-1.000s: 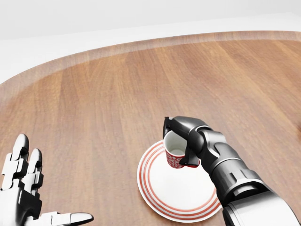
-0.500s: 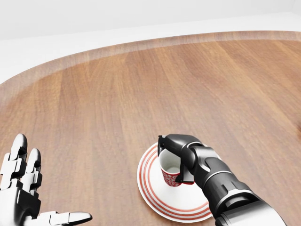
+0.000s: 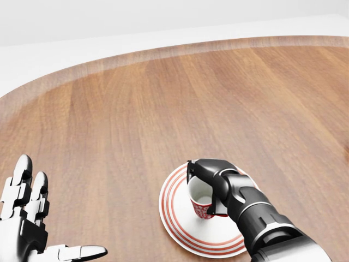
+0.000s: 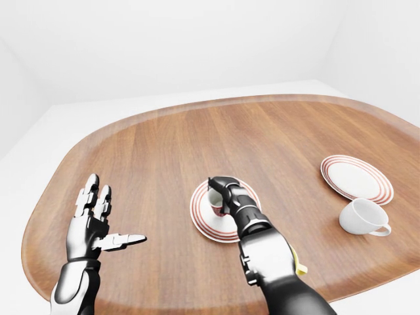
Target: Put the red mug on the left plate.
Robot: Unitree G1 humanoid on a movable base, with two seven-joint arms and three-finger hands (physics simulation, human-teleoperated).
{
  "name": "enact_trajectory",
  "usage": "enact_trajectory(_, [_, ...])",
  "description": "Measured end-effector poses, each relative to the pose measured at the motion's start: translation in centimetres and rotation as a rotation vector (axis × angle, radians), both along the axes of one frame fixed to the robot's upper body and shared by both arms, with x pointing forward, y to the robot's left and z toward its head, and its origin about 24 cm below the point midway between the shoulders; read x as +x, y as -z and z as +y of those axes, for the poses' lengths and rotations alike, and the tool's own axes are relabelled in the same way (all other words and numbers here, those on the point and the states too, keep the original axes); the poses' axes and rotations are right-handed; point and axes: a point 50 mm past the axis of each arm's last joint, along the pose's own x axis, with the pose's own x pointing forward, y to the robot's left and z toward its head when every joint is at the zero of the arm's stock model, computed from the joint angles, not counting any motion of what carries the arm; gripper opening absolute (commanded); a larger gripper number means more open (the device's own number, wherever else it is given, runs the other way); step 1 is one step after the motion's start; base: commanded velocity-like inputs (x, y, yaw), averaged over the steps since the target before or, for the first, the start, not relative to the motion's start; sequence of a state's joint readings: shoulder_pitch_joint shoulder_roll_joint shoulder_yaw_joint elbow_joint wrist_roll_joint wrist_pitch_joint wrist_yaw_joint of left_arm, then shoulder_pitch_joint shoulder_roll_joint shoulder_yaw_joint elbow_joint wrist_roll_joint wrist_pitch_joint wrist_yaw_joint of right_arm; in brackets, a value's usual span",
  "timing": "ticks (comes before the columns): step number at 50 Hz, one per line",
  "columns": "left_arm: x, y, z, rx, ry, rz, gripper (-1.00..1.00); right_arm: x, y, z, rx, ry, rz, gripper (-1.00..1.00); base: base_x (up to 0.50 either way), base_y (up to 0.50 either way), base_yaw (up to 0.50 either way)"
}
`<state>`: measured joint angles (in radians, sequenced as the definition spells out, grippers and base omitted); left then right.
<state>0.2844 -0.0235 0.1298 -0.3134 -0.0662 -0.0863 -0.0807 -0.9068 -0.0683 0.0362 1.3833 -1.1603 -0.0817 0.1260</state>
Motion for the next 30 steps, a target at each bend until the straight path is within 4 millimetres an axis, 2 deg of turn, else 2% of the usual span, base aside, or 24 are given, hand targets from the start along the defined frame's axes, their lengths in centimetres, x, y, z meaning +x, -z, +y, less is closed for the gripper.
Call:
enact_trajectory(13, [0.1, 0.0, 0.0, -0.001, 0.000, 0.002, 1.00, 0.1, 0.0, -0.5, -0.001, 0.020, -0.011, -1.00, 0.00, 0.00, 0.00])
enact_trajectory(30, [0.1, 0.0, 0.1, -0.004, -0.003, 0.004, 1.00, -0.6, 1.0, -1.0, -0.015, 0.040, 0.031, -1.00, 0.00, 0.00, 0.00])
